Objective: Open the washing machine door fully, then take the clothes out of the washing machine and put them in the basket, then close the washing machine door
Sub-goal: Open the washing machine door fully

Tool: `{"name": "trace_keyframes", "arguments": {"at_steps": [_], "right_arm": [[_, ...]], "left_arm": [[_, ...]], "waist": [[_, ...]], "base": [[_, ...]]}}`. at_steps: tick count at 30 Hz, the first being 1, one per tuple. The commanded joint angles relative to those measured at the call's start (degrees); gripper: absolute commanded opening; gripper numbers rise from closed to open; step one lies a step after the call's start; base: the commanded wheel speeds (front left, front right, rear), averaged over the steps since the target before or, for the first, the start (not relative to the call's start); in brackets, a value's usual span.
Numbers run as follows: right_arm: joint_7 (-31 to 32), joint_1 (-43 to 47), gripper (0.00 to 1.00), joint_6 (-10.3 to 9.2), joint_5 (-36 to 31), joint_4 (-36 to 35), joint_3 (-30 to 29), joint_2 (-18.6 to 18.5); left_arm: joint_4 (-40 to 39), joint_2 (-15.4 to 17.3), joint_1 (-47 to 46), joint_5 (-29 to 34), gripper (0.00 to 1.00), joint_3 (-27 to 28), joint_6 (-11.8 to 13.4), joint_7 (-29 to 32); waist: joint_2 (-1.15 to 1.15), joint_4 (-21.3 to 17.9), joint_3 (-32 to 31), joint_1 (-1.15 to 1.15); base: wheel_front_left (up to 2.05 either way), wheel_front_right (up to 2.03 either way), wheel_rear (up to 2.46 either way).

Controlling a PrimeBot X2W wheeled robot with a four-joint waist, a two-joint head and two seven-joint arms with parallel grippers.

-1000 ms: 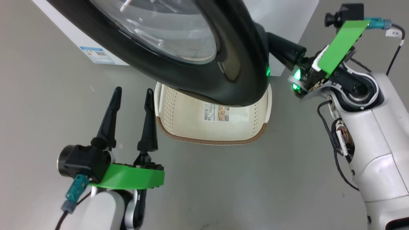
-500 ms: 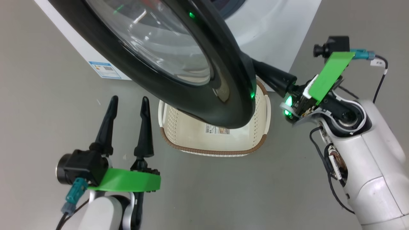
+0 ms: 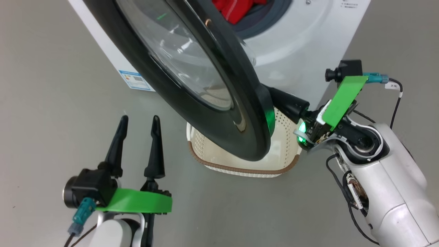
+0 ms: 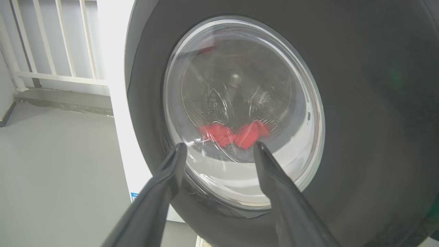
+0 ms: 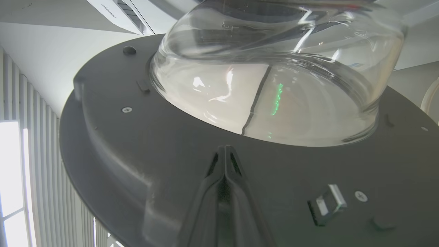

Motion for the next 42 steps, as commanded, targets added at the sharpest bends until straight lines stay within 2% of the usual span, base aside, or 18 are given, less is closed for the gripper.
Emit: {"name": "trace_keyframes", "arguments": {"at_steps": [1,22,42], "right_arm": [[-0.16,0.85,0.0,0.29,0.48,-2.32,1.52,0.99],[-1.75,6.33,0.0,0.29,5.05,-4.47,10.48,-1.32],[-6.14,6.07,0.0,0.29,12.12,-5.93,19.2,-4.57]], "left_arm": [[-1.11,1.05,0.46,-0.41,1.0,1.95,0.43,-0.28],[0.06,1.05,3.54,-2.78,1.0,1.47,1.59,-0.28],[1.2,1.05,5.1,-3.07,1.0,0.52,1.38,-0.28]], "waist": [[0.0,0.81,-0.76,0.0],[0.0,6.9,-5.36,0.0],[0.0,13.96,-7.74,0.0]], "base": [[0.0,0.0,0.0],[0.0,0.0,0.0],[0.0,0.0,0.0]]}}
